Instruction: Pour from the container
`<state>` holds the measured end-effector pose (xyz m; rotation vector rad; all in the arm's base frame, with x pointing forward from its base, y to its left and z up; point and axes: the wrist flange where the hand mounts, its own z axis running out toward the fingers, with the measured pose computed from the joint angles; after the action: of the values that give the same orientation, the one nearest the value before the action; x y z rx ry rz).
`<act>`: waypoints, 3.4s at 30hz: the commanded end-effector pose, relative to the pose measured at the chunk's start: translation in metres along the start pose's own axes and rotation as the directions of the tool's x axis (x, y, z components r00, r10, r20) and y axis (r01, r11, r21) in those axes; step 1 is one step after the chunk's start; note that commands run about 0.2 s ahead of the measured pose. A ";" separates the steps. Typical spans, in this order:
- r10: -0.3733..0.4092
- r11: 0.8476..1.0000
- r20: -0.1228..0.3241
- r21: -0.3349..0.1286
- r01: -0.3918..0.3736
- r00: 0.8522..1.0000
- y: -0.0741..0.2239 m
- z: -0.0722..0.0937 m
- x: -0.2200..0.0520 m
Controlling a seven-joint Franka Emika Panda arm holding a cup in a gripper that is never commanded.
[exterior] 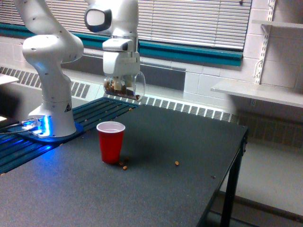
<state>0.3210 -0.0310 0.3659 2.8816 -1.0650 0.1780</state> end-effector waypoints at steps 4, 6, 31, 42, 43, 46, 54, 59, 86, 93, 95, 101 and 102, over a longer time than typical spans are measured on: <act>0.038 0.999 0.019 -0.025 -0.038 0.999 0.021 -0.002 -0.004; 0.045 0.999 0.025 -0.030 -0.044 0.999 0.025 -0.002 -0.006; 0.101 0.993 0.081 -0.066 -0.096 0.992 0.062 0.001 -0.022; 0.113 0.992 0.102 -0.072 -0.106 0.988 0.070 0.005 -0.027; 0.114 0.992 0.103 -0.073 -0.107 0.988 0.070 0.005 -0.027; 0.111 0.992 0.109 -0.070 -0.104 0.988 0.069 0.006 -0.027; 0.100 0.993 0.125 -0.070 -0.092 0.987 0.065 0.010 -0.029; 0.098 0.994 0.137 -0.070 -0.089 0.986 0.063 0.014 -0.030; 0.127 0.989 0.174 -0.103 -0.111 0.977 0.067 0.031 -0.028; 0.132 0.988 0.175 -0.105 -0.115 0.976 0.070 0.029 -0.028; 0.131 0.988 0.178 -0.103 -0.114 0.975 0.070 0.028 -0.029; 0.130 0.988 0.188 -0.104 -0.112 0.974 0.071 0.028 -0.030; 0.130 0.988 0.189 -0.106 -0.112 0.973 0.071 0.028 -0.030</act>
<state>0.2630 -0.0734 0.3476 2.8085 -1.2501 -0.0980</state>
